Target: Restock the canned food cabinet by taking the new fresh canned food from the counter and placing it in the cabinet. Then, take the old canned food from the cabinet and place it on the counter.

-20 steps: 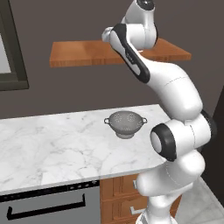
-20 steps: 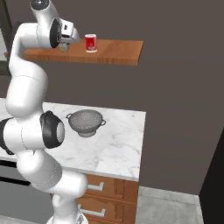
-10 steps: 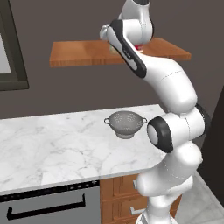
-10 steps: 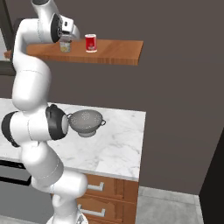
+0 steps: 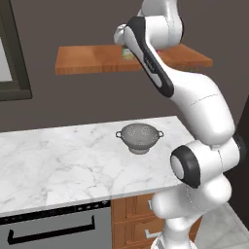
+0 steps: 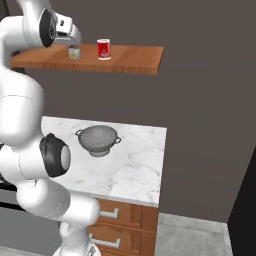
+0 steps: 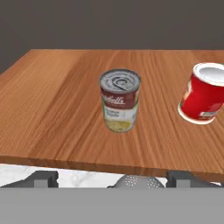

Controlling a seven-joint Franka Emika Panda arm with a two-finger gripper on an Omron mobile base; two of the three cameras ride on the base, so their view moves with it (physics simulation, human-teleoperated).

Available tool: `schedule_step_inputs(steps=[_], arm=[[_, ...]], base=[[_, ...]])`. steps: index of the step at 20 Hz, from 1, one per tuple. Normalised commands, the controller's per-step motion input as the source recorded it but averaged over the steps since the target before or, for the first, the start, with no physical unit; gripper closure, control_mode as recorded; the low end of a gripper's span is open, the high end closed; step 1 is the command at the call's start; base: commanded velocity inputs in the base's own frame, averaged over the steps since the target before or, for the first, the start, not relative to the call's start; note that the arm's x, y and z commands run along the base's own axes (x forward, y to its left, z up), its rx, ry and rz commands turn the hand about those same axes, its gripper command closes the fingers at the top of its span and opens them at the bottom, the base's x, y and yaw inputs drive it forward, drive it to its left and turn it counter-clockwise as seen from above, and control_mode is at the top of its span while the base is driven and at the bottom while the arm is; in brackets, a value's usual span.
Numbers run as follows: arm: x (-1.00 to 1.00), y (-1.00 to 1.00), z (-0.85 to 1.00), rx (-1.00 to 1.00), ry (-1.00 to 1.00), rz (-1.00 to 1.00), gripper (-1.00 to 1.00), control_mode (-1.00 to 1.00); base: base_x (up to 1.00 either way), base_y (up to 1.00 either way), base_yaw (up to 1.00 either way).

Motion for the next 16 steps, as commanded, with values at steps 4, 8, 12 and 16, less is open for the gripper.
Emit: schedule_step_inputs(steps=[4,8,12,16], arm=[[-1.0,-0.5,-0.01,0.0,-0.02,0.01,-1.0,-1.0],[-0.99,-1.0,0.0,0.0,0.0,0.0,-1.0,-1.0],[0.05,-0.98,0.0,0.0,0.0,0.0,-1.0,-1.0],[0.73,-0.32,-0.03,0.0,0.01,0.0,-1.0,-1.0]], base=[[0.0,0.0,0.0],[0.0,0.0,0.0],[0.0,0.0,0.0],[0.0,0.0,0.0]])
